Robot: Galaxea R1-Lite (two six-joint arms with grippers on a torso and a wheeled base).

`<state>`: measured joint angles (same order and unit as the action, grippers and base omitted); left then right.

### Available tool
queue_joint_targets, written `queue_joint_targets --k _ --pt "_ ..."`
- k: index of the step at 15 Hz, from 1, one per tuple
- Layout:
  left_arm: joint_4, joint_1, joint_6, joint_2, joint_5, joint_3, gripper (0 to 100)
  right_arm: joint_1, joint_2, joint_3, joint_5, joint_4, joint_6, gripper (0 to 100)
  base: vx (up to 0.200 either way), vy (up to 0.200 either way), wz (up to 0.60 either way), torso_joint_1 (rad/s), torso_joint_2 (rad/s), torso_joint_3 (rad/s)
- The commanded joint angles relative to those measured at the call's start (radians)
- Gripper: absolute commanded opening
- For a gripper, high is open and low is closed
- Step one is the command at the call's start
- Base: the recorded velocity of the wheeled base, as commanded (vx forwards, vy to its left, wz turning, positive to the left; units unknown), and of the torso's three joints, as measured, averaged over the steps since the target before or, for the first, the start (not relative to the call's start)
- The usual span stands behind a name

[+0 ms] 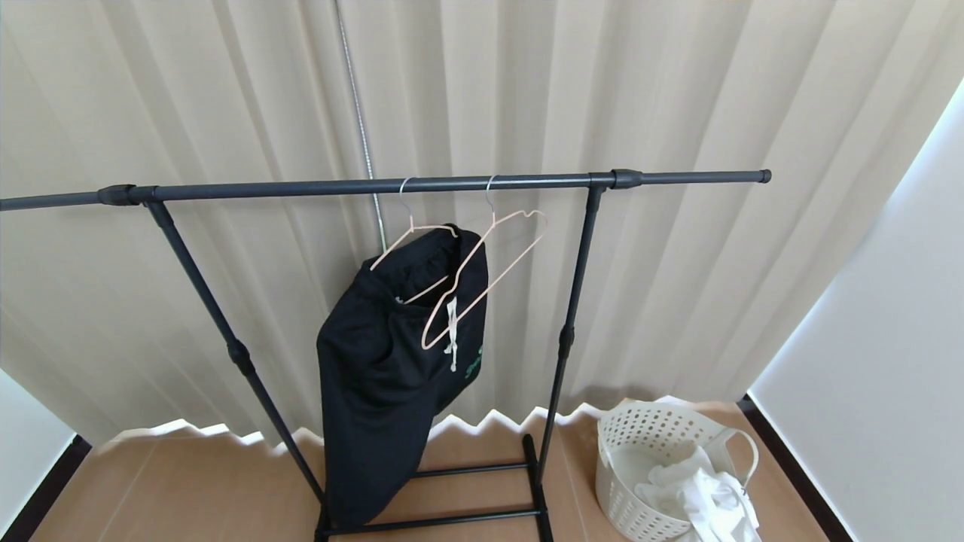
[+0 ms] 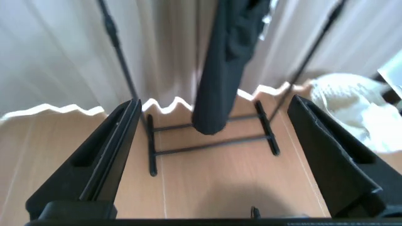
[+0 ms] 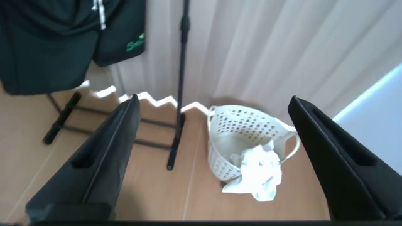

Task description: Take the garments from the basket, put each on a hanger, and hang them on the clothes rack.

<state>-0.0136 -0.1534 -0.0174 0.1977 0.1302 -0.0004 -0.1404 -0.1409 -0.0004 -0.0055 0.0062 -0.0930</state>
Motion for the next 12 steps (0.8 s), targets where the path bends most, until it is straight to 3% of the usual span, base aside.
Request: queue_joint_targets --k 1,3,5,8,12 --pt "0.001 0.089 0.002 -0.098 -0.004 0.000 100 0.045 0.044 0.000 0.001 0.000 0.002 100 0.000 0.000 0.00 0.000 0.00 0.000" --pt "0.001 0.150 0.002 -0.164 -0.003 0.000 100 0.108 0.075 0.000 -0.001 0.000 0.012 100 0.000 0.000 0.00 0.000 0.00 0.000" --pt "0.001 0.156 0.001 -0.192 0.006 0.000 100 0.131 0.130 0.000 0.002 0.000 0.013 100 0.000 0.000 0.00 0.000 0.00 0.000" --pt "-0.003 0.156 -0.007 -0.192 0.003 0.000 100 0.134 0.133 0.000 0.004 -0.005 0.091 100 0.000 0.000 0.00 0.000 0.00 0.000" --pt "-0.009 0.156 -0.039 -0.195 0.003 0.000 100 0.134 0.135 -0.003 0.016 -0.002 0.093 100 0.000 0.000 0.00 0.000 0.00 0.000"
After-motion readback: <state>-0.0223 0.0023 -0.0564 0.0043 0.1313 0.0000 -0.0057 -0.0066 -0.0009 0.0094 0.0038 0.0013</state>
